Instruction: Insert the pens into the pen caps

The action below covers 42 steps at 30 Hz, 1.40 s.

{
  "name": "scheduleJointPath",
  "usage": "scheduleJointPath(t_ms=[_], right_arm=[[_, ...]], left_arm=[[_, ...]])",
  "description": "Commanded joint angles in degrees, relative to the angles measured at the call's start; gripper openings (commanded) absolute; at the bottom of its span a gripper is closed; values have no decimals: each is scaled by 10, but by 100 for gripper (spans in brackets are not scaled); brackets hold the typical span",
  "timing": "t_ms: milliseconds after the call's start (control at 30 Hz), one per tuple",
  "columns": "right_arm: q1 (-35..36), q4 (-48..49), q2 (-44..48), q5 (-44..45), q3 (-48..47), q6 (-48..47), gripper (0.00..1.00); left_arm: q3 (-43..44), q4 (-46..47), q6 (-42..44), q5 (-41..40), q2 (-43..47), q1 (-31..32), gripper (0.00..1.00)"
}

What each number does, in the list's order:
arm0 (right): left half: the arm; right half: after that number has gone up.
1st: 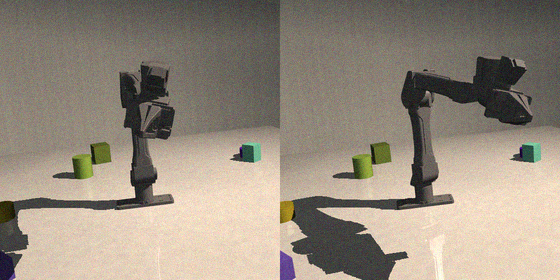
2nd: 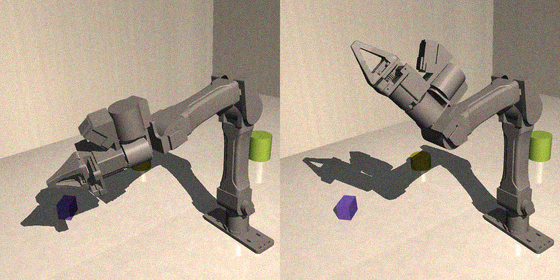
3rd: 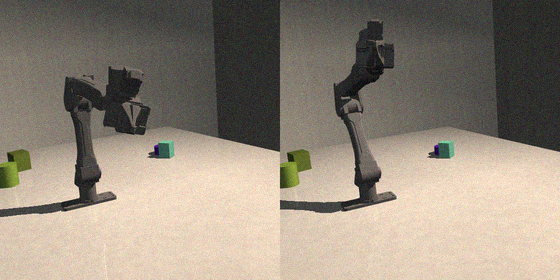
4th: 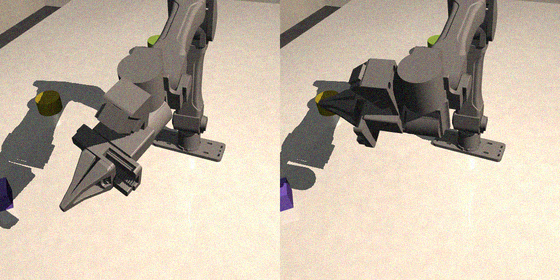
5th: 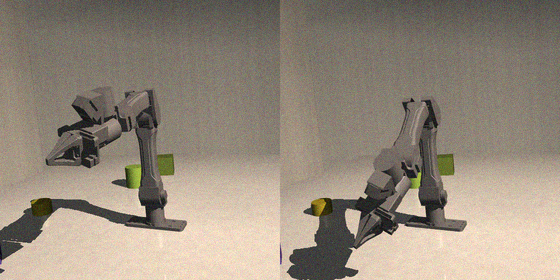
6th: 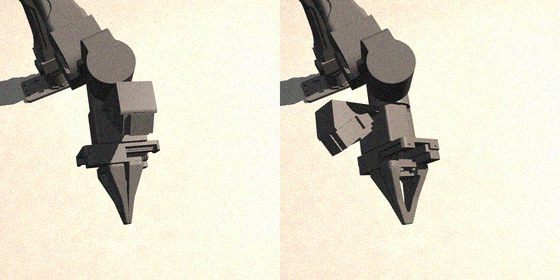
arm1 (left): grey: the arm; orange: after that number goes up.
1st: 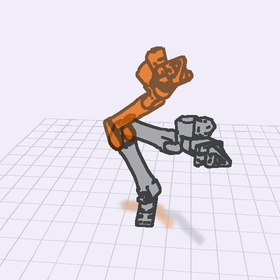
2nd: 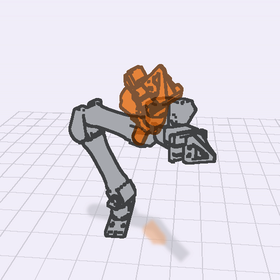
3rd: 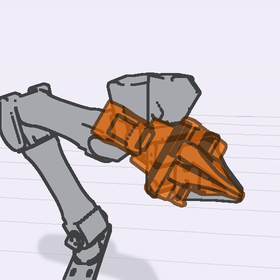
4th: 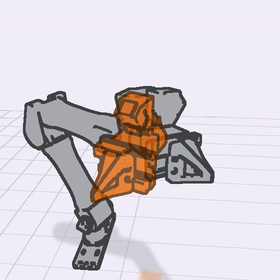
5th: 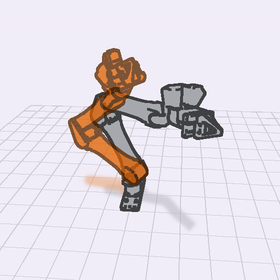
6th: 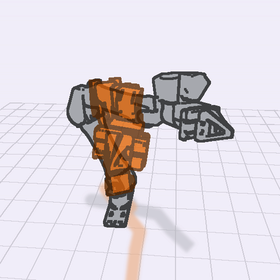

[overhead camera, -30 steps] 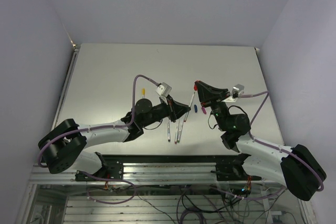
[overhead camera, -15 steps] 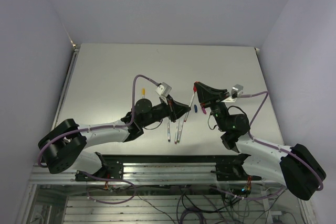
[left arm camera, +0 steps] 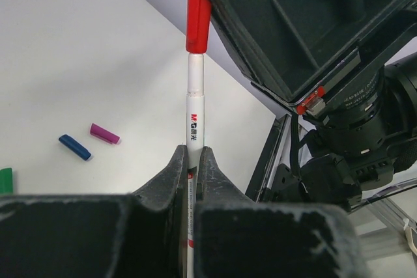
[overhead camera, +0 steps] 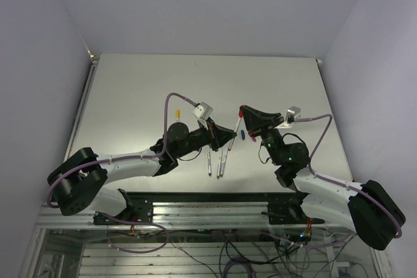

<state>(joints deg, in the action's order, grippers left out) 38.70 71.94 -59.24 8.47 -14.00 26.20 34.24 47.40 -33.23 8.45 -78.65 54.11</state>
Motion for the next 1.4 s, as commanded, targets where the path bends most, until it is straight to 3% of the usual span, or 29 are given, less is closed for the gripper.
scheduleJointPath(t_ms=[0, 633, 1067, 1367], right_arm=[[0, -4, 15, -2, 5, 12, 0], [0, -72, -14, -78, -10, 77, 0], [0, -228, -31, -115, -46, 70, 0], [4, -249, -68, -143, -46, 80, 0]], left_arm=[[9, 29, 12, -16, 9, 1, 7], [-18, 130, 21, -68, 4, 1, 7], [12, 66, 79, -147, 42, -11, 7], [16, 66, 94, -174, 63, -35, 7]])
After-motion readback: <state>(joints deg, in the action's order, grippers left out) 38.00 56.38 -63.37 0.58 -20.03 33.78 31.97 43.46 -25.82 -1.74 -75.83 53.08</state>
